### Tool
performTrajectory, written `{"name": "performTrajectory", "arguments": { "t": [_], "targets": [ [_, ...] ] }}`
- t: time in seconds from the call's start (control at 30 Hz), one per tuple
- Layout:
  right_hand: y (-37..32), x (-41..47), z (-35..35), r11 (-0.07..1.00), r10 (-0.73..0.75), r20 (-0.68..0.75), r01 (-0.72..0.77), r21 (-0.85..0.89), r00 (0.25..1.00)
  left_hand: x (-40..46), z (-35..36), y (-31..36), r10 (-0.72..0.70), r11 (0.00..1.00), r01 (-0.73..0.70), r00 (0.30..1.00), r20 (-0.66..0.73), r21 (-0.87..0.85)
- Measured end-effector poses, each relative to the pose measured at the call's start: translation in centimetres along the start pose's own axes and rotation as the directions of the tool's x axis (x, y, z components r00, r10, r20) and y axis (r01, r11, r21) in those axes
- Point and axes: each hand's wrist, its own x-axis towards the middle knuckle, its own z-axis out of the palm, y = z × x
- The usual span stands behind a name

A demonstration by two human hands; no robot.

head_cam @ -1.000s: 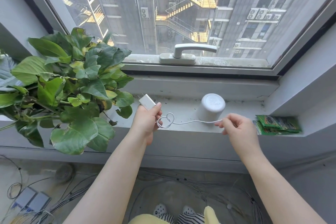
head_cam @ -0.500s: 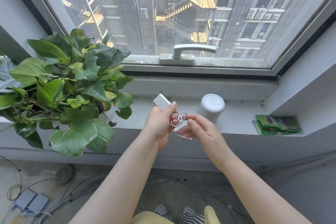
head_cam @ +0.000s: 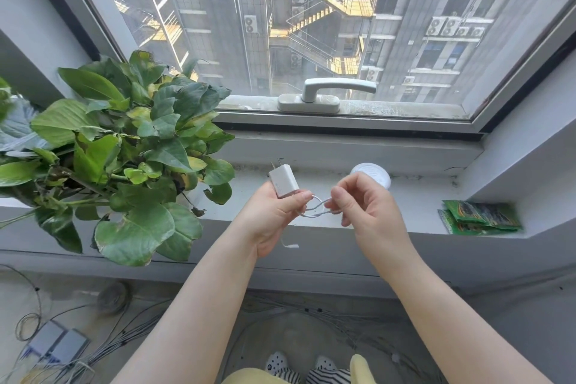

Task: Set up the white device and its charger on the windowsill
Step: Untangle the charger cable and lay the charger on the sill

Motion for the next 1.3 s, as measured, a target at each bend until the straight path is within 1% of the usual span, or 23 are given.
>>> {"name": "performTrajectory", "arguments": {
  "t": [0.1,0.17,0.23,0.3,0.33,0.4,0.47,0.5,0.57,0.6,0.63,0.73,0.83,0.9,0.97,1.0,1.07,1.13,1.23,1.3],
  "targets": [
    [-0.5,0.2,-0.6,1.000,0.001,0.044,-0.002,0.012,0.999,0.3,-0.1,-0.1,0.021,0.999,-0.020,0.999,-0.042,0.035],
    [-0.3,0.4,-1.1,0.996,0.070,0.117,-0.063,-0.063,0.991,0.6,-0.2,-0.2,0.038,0.999,-0.036,0.997,-0.060,0.035],
    [0.2,0.4,-1.4,0.981,0.113,0.161,-0.083,-0.178,0.980,0.8,-0.3,-0.4,0.054,0.997,-0.050,0.996,-0.066,0.053],
    [0.4,0.3,-1.3,0.970,0.091,0.156,-0.052,-0.238,0.984,1.0,-0.4,-0.7,0.070,0.992,-0.060,0.994,-0.088,0.108],
    [0.4,0.2,-1.2,0.975,0.067,0.130,-0.038,-0.217,0.989,1.1,-0.4,-0.9,0.079,0.989,-0.065,0.991,-0.107,0.135],
    [0.1,0.2,-1.2,0.995,0.034,0.063,-0.028,-0.093,0.997,1.4,-0.7,-1.2,0.094,0.984,-0.069,0.985,-0.145,0.165],
    [-0.2,0.1,-1.4,0.994,0.039,0.047,-0.043,0.098,0.998,1.6,-1.1,-1.3,0.096,0.982,-0.065,0.981,-0.171,0.176],
    [-0.2,0.0,-1.6,0.972,0.060,0.062,-0.072,0.223,0.996,1.7,-1.3,-1.4,0.094,0.983,-0.062,0.979,-0.181,0.175],
    [-0.1,-0.1,-1.8,0.886,0.105,0.098,-0.138,0.444,0.990,1.9,-1.5,-1.4,0.089,0.987,-0.061,0.977,-0.192,0.150],
    [0.0,-0.1,-1.8,0.860,0.106,0.115,-0.149,0.489,0.988,2.0,-1.6,-1.4,0.090,0.989,-0.065,0.976,-0.197,0.131],
    [0.0,-0.1,-1.8,0.860,0.099,0.129,-0.150,0.487,0.987,2.0,-1.5,-1.4,0.091,0.991,-0.069,0.975,-0.205,0.113],
    [0.1,-0.3,-1.9,0.894,0.059,0.135,-0.113,0.434,0.989,2.1,-1.4,-1.1,0.096,0.994,-0.081,0.965,-0.245,0.069],
    [-0.1,-0.6,-2.3,0.834,-0.050,0.105,-0.017,0.552,0.993,2.1,-1.3,-0.8,0.067,0.998,-0.070,0.963,-0.259,-0.005],
    [-0.5,-0.7,-2.4,0.813,-0.097,0.096,0.023,0.582,0.991,2.1,-1.2,-0.8,0.022,0.997,-0.041,0.969,-0.248,-0.072],
    [-0.9,-0.6,-2.4,0.833,-0.091,0.110,0.015,0.553,0.990,2.2,-1.2,-0.9,-0.019,0.993,-0.009,0.973,-0.228,-0.121],
    [-1.0,-0.4,-2.4,0.859,-0.088,0.124,0.012,0.513,0.988,2.2,-1.2,-1.0,-0.034,0.991,0.004,0.974,-0.222,-0.133],
    [-1.1,0.1,-2.3,0.925,-0.083,0.132,0.027,0.379,0.988,2.4,-1.5,-1.1,-0.057,0.989,0.025,0.974,-0.219,-0.146],
    [-0.9,0.9,-2.2,0.966,-0.056,0.113,0.025,0.258,0.992,2.6,-1.8,-1.1,-0.082,0.987,0.047,0.971,-0.226,-0.154],
    [0.0,1.9,-2.0,0.996,0.015,0.078,-0.022,0.086,0.997,3.3,-2.4,-1.1,-0.108,0.986,0.078,0.973,-0.206,-0.151],
    [1.1,2.1,-2.0,0.997,0.075,0.116,-0.074,-0.017,0.990,3.8,-2.7,-1.2,-0.125,0.980,0.096,0.979,-0.163,-0.174]
  ]
}}
